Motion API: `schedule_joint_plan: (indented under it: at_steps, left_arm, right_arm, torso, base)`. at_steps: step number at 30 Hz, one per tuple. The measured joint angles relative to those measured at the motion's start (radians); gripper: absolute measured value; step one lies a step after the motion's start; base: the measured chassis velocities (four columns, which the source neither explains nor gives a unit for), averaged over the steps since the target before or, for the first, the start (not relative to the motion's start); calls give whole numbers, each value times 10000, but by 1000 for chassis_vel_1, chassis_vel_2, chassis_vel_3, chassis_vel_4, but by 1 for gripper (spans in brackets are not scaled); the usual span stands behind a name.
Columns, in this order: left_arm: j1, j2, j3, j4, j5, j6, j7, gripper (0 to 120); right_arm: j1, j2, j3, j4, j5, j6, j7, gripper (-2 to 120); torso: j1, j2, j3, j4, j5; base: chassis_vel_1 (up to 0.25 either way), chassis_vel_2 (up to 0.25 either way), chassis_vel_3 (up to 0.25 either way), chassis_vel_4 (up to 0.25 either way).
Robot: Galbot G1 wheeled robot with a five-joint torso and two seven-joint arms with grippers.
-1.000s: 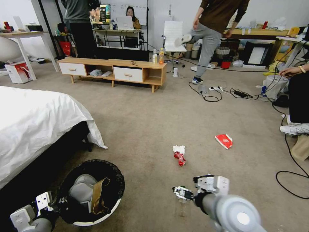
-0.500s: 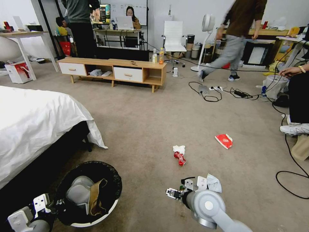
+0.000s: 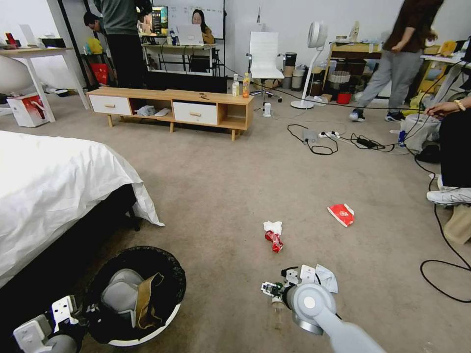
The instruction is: Pick up the trash bin and place the garbage on the floor into it.
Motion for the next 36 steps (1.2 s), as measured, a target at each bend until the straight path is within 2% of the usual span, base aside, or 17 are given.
schedule_joint_plan:
  at_steps: [11,36]
  left_arm:
    - [-28,-5,26,75,-4,0,11,1]
    - [26,-66,100,108,74,0,97,1]
  right_arm:
    - [326,742,-401,-1768,-869,191,-808,100]
    - [439,849,-488,-2747,-1739,379,-1541,100]
  torso:
    - [1,0,0,0,0]
    - [0,0,0,-1,0]
  base:
    - [0,0,0,0]
    - [0,0,0,0]
